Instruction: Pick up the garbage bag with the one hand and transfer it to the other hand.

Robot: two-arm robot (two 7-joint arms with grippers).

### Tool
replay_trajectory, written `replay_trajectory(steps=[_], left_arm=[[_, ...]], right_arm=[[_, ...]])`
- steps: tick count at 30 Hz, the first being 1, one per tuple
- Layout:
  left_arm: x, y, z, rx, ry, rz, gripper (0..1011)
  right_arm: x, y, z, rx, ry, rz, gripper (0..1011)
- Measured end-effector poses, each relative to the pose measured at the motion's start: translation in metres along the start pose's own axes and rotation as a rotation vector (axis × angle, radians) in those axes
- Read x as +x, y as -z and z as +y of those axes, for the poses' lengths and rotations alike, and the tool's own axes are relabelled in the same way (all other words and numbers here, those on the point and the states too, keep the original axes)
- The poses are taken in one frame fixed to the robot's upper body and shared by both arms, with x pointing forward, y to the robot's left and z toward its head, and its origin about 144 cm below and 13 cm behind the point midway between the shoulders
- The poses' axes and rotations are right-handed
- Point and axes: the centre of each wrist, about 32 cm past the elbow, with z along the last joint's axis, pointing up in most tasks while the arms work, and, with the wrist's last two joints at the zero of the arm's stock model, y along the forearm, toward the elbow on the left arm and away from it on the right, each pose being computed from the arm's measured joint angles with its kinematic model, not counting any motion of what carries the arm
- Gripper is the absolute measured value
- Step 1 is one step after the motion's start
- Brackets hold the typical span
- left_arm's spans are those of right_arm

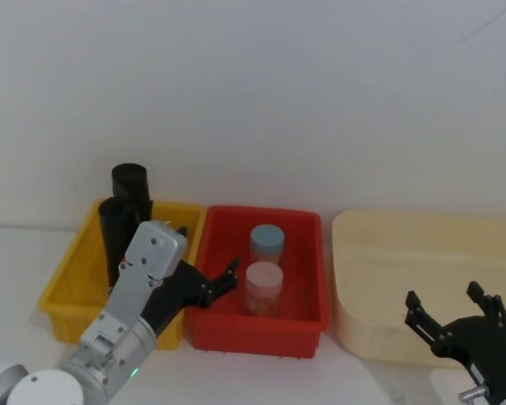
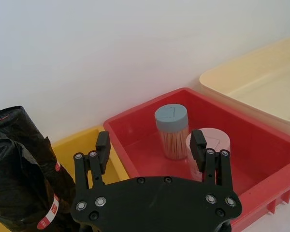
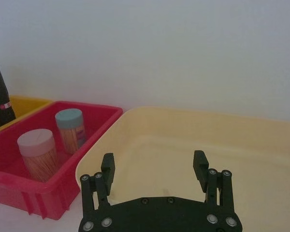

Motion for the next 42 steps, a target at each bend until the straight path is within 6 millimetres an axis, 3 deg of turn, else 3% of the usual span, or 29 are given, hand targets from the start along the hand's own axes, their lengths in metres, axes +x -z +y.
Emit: replay_trajectory(steps=[32, 42], left_arm=[[0.0, 0.0, 0.0, 0.0, -0.001, 0.0, 1002], [0.017, -0.015, 0.001, -0.036, -0.031, -0.017, 1001]], right_arm=[[0.0, 0.0, 0.0, 0.0, -0.001, 0.0, 999], [-0.003, -0.009, 0.01, 0.012, -0.048, -0.001, 999]])
